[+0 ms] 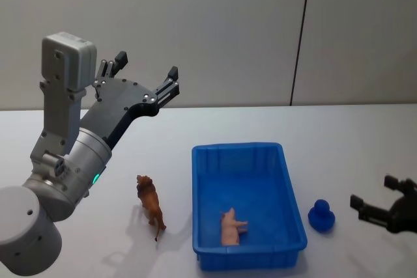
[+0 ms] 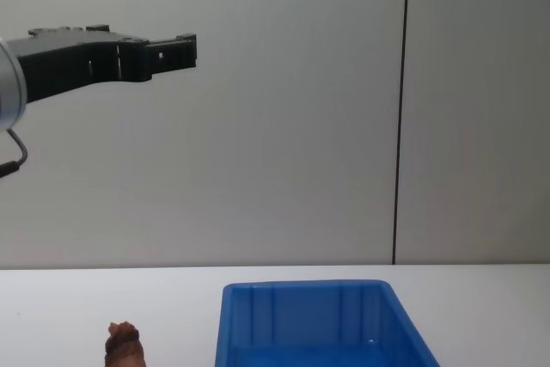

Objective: Pick up the two dolls from the table and place them into the box.

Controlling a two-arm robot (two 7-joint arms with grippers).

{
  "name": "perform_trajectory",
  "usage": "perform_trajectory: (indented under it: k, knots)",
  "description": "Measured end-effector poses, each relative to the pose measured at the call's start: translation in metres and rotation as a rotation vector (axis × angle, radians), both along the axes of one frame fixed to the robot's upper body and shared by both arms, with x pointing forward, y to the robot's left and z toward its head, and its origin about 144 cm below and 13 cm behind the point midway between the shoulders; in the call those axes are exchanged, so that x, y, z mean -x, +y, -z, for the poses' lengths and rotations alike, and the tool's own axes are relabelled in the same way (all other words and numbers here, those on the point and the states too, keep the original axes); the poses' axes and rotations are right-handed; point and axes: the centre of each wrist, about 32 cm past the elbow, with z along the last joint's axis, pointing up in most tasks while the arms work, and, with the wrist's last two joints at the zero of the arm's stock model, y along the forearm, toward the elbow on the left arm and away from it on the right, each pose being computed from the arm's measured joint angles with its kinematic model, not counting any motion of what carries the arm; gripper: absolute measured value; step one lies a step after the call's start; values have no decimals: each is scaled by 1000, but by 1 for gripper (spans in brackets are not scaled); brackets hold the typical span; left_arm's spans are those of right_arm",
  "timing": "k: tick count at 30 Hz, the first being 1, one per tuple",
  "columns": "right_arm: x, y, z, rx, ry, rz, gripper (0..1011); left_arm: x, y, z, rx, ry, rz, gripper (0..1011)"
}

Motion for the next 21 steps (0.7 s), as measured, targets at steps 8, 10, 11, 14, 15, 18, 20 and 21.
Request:
perform_trajectory:
  k: [8,10,11,14,15,18,20,21]
  knots:
    - [11,-3,7,45,75,19,1001,0,0,0,0,0,0,1001]
    - [12,-3,8,57,89,27,1001,0,0,0,0,0,0,1001]
    - [12,-2,9,60,93,29,1001,0,0,0,0,0,0,1001]
    - [13,-1,12,87,118,42,1001,0,0,0,0,0,0,1001]
    - [13,0,14,91,123,44,1001,0,0,0,0,0,0,1001]
    - [10,3,17,108,140,46,1001,0,0,0,0,0,0,1001]
    - [9,4,18,110,142,46,1001,0,0,0,0,0,0,1001]
    - [7,5,20,117,145,43,1001,0,0,0,0,0,0,1001]
